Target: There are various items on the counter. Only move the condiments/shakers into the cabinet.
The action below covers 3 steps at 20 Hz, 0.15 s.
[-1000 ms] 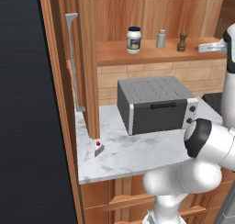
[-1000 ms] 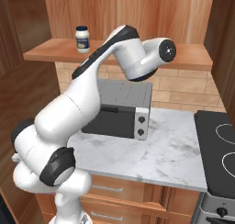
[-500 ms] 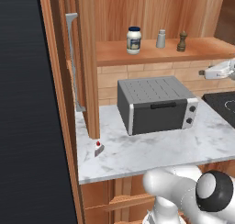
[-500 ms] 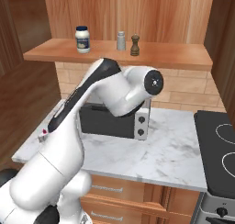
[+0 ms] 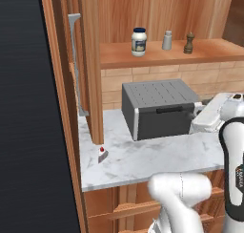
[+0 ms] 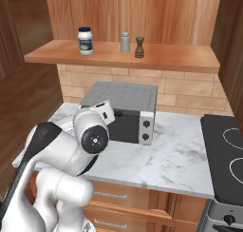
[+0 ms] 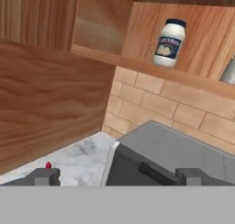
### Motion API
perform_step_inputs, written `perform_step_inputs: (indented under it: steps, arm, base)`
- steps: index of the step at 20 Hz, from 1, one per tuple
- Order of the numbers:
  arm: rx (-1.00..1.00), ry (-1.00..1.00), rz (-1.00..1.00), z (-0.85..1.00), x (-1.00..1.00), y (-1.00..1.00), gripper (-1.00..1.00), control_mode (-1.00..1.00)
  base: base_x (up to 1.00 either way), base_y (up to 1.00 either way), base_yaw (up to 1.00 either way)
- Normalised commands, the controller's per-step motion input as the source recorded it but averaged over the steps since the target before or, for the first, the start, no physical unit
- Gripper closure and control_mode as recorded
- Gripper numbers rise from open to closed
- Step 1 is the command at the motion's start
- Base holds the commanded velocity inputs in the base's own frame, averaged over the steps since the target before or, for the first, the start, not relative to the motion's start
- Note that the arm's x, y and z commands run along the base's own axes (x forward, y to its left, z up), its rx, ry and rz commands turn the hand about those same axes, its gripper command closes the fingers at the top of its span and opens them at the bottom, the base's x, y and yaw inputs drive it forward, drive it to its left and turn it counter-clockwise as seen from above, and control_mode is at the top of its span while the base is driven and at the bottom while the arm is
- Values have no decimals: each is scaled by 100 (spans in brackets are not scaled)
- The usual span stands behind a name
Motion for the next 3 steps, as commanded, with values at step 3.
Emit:
perform_step_inputs:
  steps: [3]
  arm:
    - [5,0,-5,-3,-22,-10,-100,-100]
  base:
    - [0,0,0]
